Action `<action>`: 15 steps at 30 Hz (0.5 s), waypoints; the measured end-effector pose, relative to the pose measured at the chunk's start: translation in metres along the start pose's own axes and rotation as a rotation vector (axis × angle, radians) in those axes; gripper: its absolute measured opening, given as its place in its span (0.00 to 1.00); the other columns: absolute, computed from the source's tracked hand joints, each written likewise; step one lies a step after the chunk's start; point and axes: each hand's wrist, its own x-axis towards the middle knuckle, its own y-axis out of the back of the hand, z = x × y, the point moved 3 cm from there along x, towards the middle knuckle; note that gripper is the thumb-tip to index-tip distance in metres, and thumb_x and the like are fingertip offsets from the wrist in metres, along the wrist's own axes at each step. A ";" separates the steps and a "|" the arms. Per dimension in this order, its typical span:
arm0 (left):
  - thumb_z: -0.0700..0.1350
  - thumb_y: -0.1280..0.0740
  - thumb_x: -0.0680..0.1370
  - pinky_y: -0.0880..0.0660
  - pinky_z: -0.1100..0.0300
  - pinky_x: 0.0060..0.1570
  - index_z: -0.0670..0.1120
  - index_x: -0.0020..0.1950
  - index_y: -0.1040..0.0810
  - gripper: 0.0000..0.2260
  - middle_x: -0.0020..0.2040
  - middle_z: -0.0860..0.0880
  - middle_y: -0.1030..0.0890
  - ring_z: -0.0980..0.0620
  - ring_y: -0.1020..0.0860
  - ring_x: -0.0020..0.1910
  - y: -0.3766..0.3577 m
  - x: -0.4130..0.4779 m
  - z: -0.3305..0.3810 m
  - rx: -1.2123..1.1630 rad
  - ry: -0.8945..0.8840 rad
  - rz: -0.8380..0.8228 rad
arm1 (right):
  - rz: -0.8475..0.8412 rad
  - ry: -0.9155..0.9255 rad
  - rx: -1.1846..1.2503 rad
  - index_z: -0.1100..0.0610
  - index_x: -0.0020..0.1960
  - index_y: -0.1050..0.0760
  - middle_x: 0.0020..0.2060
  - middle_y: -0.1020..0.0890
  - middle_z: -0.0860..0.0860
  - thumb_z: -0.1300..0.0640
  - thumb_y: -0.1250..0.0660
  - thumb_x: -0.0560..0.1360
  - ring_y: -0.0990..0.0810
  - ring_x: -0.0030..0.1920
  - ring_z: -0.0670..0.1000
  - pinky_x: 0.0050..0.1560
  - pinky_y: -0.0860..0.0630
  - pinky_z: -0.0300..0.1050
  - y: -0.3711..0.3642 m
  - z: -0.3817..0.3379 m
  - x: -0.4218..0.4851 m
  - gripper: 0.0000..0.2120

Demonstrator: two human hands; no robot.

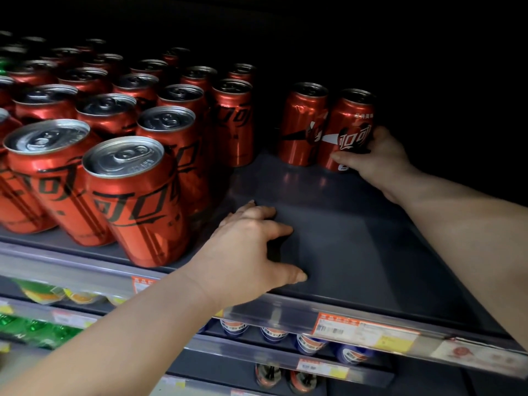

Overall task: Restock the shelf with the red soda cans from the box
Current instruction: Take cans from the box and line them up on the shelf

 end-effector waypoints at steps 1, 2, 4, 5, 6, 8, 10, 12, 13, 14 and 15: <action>0.57 0.26 0.66 0.52 0.63 0.73 0.56 0.68 0.29 0.32 0.74 0.56 0.39 0.57 0.50 0.76 0.000 0.000 0.000 0.001 0.001 -0.001 | -0.003 -0.004 -0.007 0.57 0.69 0.35 0.66 0.27 0.53 0.58 0.26 0.69 0.28 0.66 0.53 0.60 0.32 0.44 0.000 0.000 0.003 0.31; 0.57 0.26 0.66 0.52 0.62 0.74 0.57 0.69 0.30 0.32 0.74 0.56 0.40 0.57 0.50 0.76 0.000 0.000 -0.001 -0.001 0.003 -0.004 | -0.004 -0.008 -0.015 0.57 0.69 0.35 0.66 0.27 0.54 0.58 0.26 0.70 0.28 0.66 0.53 0.59 0.32 0.43 0.001 0.000 0.006 0.31; 0.58 0.26 0.66 0.51 0.59 0.75 0.57 0.69 0.30 0.32 0.75 0.56 0.40 0.58 0.51 0.76 0.000 0.000 -0.001 -0.003 0.008 -0.009 | 0.000 -0.015 -0.033 0.58 0.69 0.35 0.66 0.27 0.54 0.59 0.27 0.70 0.29 0.66 0.54 0.61 0.32 0.45 0.002 0.002 0.013 0.31; 0.58 0.26 0.66 0.51 0.58 0.75 0.57 0.69 0.30 0.32 0.75 0.56 0.41 0.58 0.51 0.76 0.000 0.000 -0.001 -0.002 0.009 -0.009 | 0.005 -0.020 -0.043 0.58 0.69 0.36 0.67 0.28 0.55 0.59 0.27 0.70 0.29 0.67 0.54 0.63 0.32 0.46 0.003 0.003 0.017 0.31; 0.58 0.27 0.66 0.51 0.58 0.75 0.57 0.69 0.30 0.32 0.75 0.56 0.41 0.57 0.51 0.76 0.000 0.000 -0.001 0.000 0.010 -0.010 | 0.012 -0.028 -0.050 0.58 0.69 0.35 0.67 0.28 0.55 0.59 0.27 0.70 0.29 0.67 0.54 0.64 0.31 0.48 0.002 0.004 0.020 0.31; 0.58 0.27 0.67 0.52 0.57 0.75 0.57 0.69 0.31 0.32 0.75 0.56 0.41 0.57 0.52 0.76 0.000 0.000 0.000 0.001 0.012 -0.015 | 0.019 -0.048 -0.045 0.59 0.69 0.35 0.66 0.27 0.56 0.59 0.27 0.70 0.28 0.66 0.55 0.66 0.31 0.51 0.003 0.006 0.025 0.31; 0.58 0.27 0.67 0.52 0.57 0.75 0.56 0.70 0.31 0.32 0.75 0.56 0.41 0.57 0.53 0.76 0.000 0.001 0.000 0.001 0.014 -0.019 | 0.013 -0.055 -0.038 0.58 0.69 0.35 0.66 0.26 0.56 0.59 0.26 0.69 0.28 0.65 0.55 0.66 0.31 0.52 0.004 0.009 0.030 0.31; 0.58 0.27 0.67 0.52 0.58 0.75 0.57 0.70 0.31 0.33 0.75 0.56 0.41 0.57 0.52 0.76 0.000 0.001 0.000 0.005 0.017 -0.021 | -0.002 -0.066 -0.046 0.58 0.69 0.35 0.66 0.26 0.55 0.59 0.26 0.69 0.28 0.65 0.55 0.67 0.31 0.53 0.004 0.010 0.031 0.33; 0.58 0.27 0.67 0.52 0.59 0.75 0.57 0.70 0.31 0.33 0.75 0.56 0.42 0.58 0.52 0.76 0.001 0.001 0.000 0.006 0.019 -0.020 | 0.007 -0.072 -0.047 0.58 0.69 0.36 0.66 0.27 0.55 0.58 0.25 0.68 0.28 0.65 0.55 0.66 0.31 0.52 0.005 0.010 0.030 0.34; 0.58 0.27 0.67 0.52 0.59 0.75 0.57 0.70 0.31 0.32 0.75 0.57 0.42 0.58 0.52 0.76 0.001 0.001 0.000 0.007 0.021 -0.020 | 0.038 -0.075 -0.041 0.59 0.70 0.37 0.66 0.27 0.55 0.58 0.25 0.68 0.28 0.65 0.55 0.66 0.30 0.52 0.007 0.010 0.027 0.35; 0.58 0.27 0.67 0.52 0.58 0.75 0.57 0.70 0.31 0.32 0.75 0.57 0.41 0.58 0.52 0.76 0.001 0.001 0.000 0.007 0.022 -0.019 | 0.092 -0.076 -0.027 0.59 0.70 0.38 0.65 0.27 0.55 0.57 0.24 0.67 0.27 0.65 0.55 0.64 0.29 0.50 0.010 0.009 0.023 0.36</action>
